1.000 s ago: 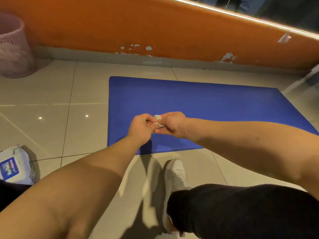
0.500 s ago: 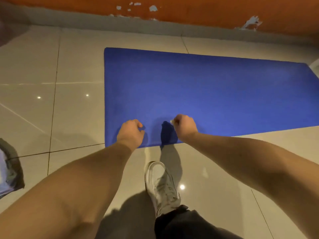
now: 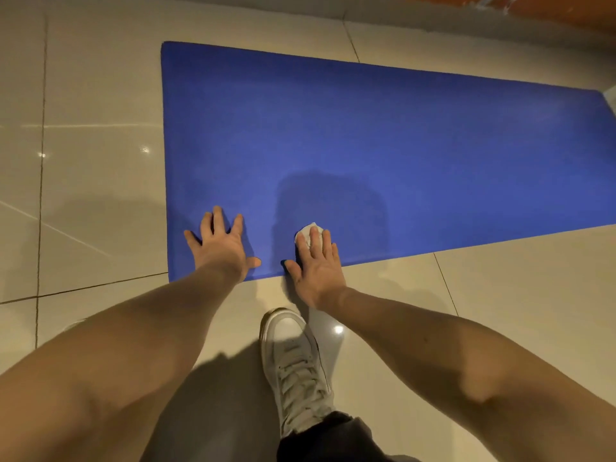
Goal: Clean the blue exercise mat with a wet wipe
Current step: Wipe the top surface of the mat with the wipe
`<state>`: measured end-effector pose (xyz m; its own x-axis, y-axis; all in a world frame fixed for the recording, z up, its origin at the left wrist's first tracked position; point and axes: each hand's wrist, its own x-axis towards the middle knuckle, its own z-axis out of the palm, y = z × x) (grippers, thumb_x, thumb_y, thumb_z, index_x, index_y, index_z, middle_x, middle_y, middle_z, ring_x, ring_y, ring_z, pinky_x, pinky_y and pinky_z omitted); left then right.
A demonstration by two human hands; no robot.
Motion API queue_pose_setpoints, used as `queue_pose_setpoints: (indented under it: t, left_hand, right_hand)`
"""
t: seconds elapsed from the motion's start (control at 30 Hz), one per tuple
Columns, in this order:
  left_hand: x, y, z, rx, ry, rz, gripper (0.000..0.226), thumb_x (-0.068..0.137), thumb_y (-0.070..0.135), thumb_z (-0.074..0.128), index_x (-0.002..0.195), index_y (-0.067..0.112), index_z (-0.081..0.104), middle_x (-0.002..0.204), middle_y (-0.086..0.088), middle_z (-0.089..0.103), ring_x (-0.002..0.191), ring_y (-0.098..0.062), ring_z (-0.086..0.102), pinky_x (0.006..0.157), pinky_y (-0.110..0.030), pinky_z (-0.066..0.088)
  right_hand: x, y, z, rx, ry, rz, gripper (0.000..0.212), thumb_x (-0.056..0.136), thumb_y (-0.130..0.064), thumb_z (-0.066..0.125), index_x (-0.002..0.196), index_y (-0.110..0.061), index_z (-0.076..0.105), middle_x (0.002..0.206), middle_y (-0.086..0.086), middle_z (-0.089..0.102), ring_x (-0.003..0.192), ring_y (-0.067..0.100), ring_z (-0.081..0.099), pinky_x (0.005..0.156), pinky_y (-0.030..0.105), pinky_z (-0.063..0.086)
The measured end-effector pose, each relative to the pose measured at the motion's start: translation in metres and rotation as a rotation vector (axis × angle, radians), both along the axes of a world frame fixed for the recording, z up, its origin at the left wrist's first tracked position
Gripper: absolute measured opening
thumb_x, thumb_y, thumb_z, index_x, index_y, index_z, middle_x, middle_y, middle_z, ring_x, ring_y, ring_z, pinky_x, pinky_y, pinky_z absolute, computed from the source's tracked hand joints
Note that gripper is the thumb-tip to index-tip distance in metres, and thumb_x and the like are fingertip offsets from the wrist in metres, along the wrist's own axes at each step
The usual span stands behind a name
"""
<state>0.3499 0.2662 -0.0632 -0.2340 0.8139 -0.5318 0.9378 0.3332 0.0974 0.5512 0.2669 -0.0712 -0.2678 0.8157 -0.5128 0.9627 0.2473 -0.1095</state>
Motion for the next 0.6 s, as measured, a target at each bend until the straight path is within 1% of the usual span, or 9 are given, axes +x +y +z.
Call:
queue_pose_setpoints:
  t: [0.07, 0.17, 0.23, 0.3, 0.43, 0.5, 0.6]
  left_hand:
    - [0.000, 0.000, 0.000, -0.007, 0.020, 0.006, 0.102, 0.086, 0.070, 0.057, 0.158, 0.036, -0.005, 0.164, -0.006, -0.019, 0.152, -0.031, -0.012, 0.121, -0.061, 0.007]
    - [0.002, 0.002, 0.000, -0.006, 0.024, 0.015, 0.103, 0.085, 0.070, 0.059, 0.158, 0.036, -0.004, 0.164, -0.006, -0.019, 0.152, -0.030, -0.011, 0.121, -0.060, 0.006]
    - [0.001, 0.002, -0.001, 0.011, 0.024, 0.016, 0.102, 0.084, 0.069, 0.060, 0.158, 0.037, -0.002, 0.164, -0.005, -0.018, 0.151, -0.031, -0.010, 0.121, -0.061, 0.006]
    - [0.000, 0.002, -0.002, 0.015, 0.025, 0.015, 0.102, 0.084, 0.068, 0.061, 0.158, 0.038, -0.001, 0.164, -0.004, -0.018, 0.151, -0.031, -0.010, 0.120, -0.061, 0.006]
    - [0.001, 0.004, -0.004, 0.019, 0.038, 0.014, 0.101, 0.084, 0.067, 0.062, 0.158, 0.038, 0.001, 0.164, -0.005, -0.016, 0.151, -0.031, -0.008, 0.120, -0.060, 0.007]
    - [0.003, 0.004, -0.003, 0.011, 0.066, 0.007, 0.100, 0.083, 0.068, 0.063, 0.157, 0.038, 0.002, 0.163, -0.006, -0.013, 0.150, -0.031, -0.006, 0.119, -0.060, 0.010]
    - [0.008, 0.010, 0.000, -0.001, 0.093, 0.008, 0.100, 0.080, 0.067, 0.068, 0.155, 0.037, 0.009, 0.162, -0.009, -0.006, 0.149, -0.033, -0.001, 0.117, -0.060, 0.017]
  right_hand:
    - [-0.008, -0.003, 0.000, -0.006, 0.019, 0.017, 0.068, 0.107, -0.053, 0.012, 0.161, -0.020, -0.011, 0.166, 0.009, -0.025, 0.150, 0.033, -0.028, 0.125, 0.049, -0.008]
    - [-0.016, -0.013, 0.000, 0.026, 0.036, 0.163, 0.066, 0.109, -0.046, 0.014, 0.161, -0.012, -0.008, 0.167, 0.013, -0.020, 0.151, 0.035, -0.025, 0.125, 0.049, -0.005]
    - [-0.016, -0.015, -0.001, 0.044, 0.025, 0.250, 0.066, 0.109, -0.045, 0.016, 0.161, -0.010, -0.007, 0.167, 0.014, -0.017, 0.151, 0.037, -0.023, 0.125, 0.049, -0.005]
    - [-0.013, -0.014, -0.003, 0.037, -0.004, 0.298, 0.067, 0.108, -0.049, 0.014, 0.161, -0.014, -0.006, 0.167, 0.013, -0.017, 0.152, 0.036, -0.023, 0.125, 0.048, -0.006]
    - [-0.014, -0.011, -0.001, -0.024, -0.073, 0.253, 0.070, 0.103, -0.061, 0.010, 0.160, -0.027, -0.012, 0.166, 0.005, -0.025, 0.149, 0.033, -0.030, 0.123, 0.052, -0.012]
    - [-0.019, -0.012, 0.003, -0.053, -0.099, 0.234, 0.072, 0.102, -0.064, 0.009, 0.159, -0.029, -0.015, 0.165, 0.004, -0.028, 0.148, 0.034, -0.033, 0.122, 0.054, -0.013]
    - [-0.023, -0.010, 0.006, -0.088, -0.125, 0.215, 0.074, 0.101, -0.067, 0.012, 0.159, -0.031, -0.017, 0.164, 0.003, -0.031, 0.147, 0.036, -0.034, 0.121, 0.057, -0.013]
